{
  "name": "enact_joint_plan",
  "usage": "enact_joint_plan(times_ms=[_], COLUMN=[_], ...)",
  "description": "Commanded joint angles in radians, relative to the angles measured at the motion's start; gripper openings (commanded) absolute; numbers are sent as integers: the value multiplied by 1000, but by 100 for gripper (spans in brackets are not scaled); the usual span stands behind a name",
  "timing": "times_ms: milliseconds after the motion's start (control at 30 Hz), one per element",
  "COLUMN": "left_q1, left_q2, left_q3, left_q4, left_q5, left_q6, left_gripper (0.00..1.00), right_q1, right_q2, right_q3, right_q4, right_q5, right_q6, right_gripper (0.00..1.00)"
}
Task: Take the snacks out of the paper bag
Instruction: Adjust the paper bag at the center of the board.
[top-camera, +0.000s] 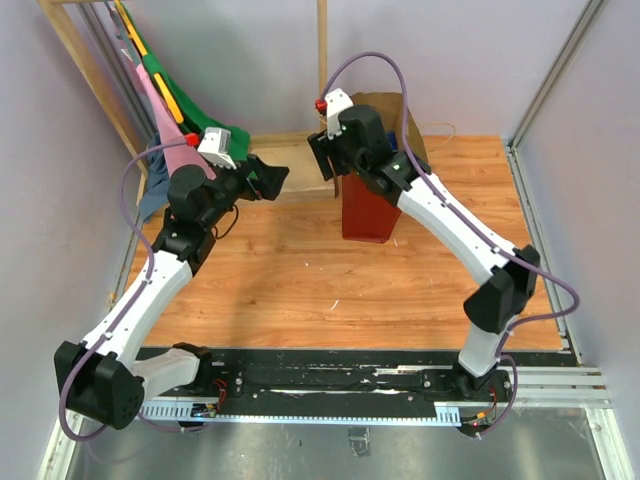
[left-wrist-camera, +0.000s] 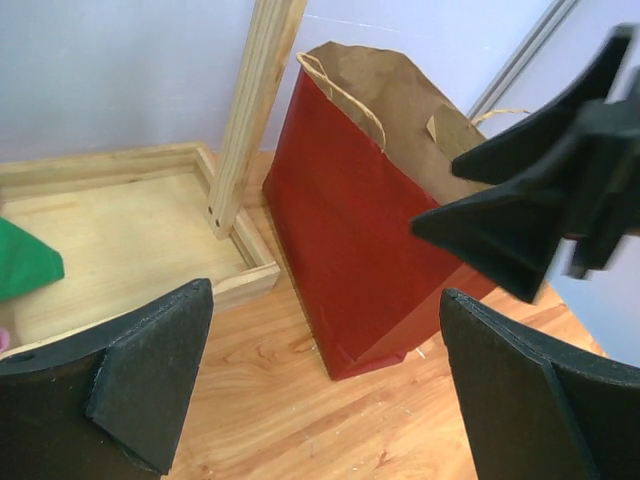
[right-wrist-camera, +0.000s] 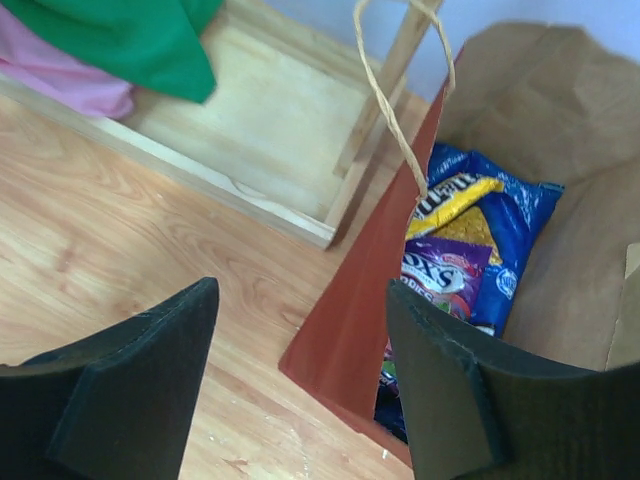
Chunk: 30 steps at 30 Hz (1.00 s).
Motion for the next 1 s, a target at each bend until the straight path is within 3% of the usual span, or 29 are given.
enact_joint_plan(times_ms=[0, 500, 733, 967], left_q1=[-1, 0, -1, 0], left_q2=[0, 68, 56, 57], left_q3=[41, 76, 69, 73], left_q4=[-40, -63, -69, -81], left_q5=[-13, -5, -39, -56], left_q6=[-5, 8, 36, 41], left_gripper=[100, 100, 100, 100], right_q1=[-77, -168, -174, -174], right_q2=[87, 162, 174, 135], right_q3=[97, 73, 33, -16], right_q4=[-119, -99, -76, -43], right_q5=[-1, -98, -101, -107], right_q6=[-17, -11, 5, 5], right_gripper=[68, 61, 44, 12])
